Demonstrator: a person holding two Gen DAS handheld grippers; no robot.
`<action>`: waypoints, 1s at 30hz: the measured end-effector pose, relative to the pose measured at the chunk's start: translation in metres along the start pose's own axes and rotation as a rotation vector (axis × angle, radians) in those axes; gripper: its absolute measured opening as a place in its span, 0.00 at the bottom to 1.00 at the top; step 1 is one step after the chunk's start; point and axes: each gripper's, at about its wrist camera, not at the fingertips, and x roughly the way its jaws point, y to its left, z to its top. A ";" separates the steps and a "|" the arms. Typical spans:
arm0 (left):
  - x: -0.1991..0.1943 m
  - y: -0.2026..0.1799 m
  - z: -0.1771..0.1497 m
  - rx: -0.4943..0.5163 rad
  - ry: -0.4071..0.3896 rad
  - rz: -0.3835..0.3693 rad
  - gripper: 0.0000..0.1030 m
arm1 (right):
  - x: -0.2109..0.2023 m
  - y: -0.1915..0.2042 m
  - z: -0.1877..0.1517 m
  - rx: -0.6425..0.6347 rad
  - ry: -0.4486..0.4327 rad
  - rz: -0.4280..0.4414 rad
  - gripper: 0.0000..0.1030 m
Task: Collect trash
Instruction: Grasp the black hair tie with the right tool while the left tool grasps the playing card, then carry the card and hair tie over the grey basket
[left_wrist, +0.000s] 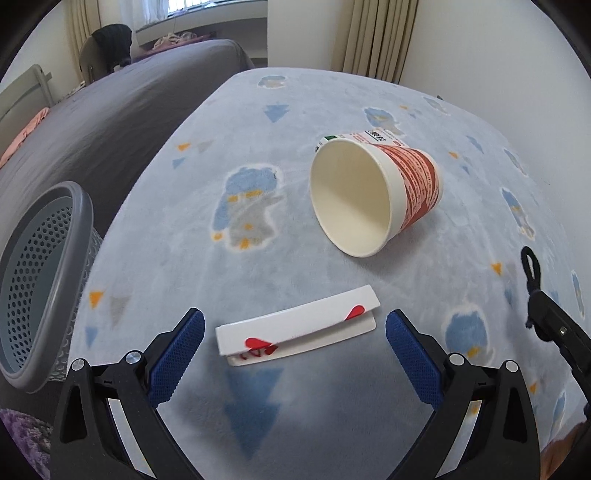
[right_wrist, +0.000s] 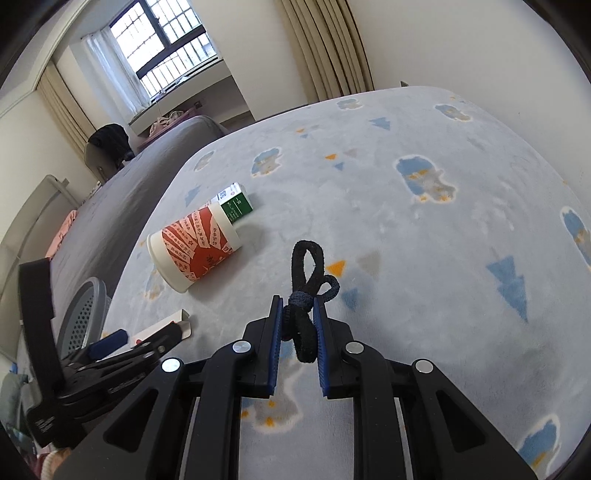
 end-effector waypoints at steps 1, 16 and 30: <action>0.002 -0.002 0.001 0.001 -0.001 0.010 0.94 | 0.000 0.000 0.000 0.000 -0.002 0.002 0.16; 0.017 -0.006 0.005 0.014 -0.014 0.039 0.88 | -0.003 0.004 -0.001 -0.008 0.003 0.030 0.16; -0.016 0.010 -0.004 0.025 -0.085 0.012 0.81 | 0.001 0.011 -0.005 -0.040 0.006 0.023 0.16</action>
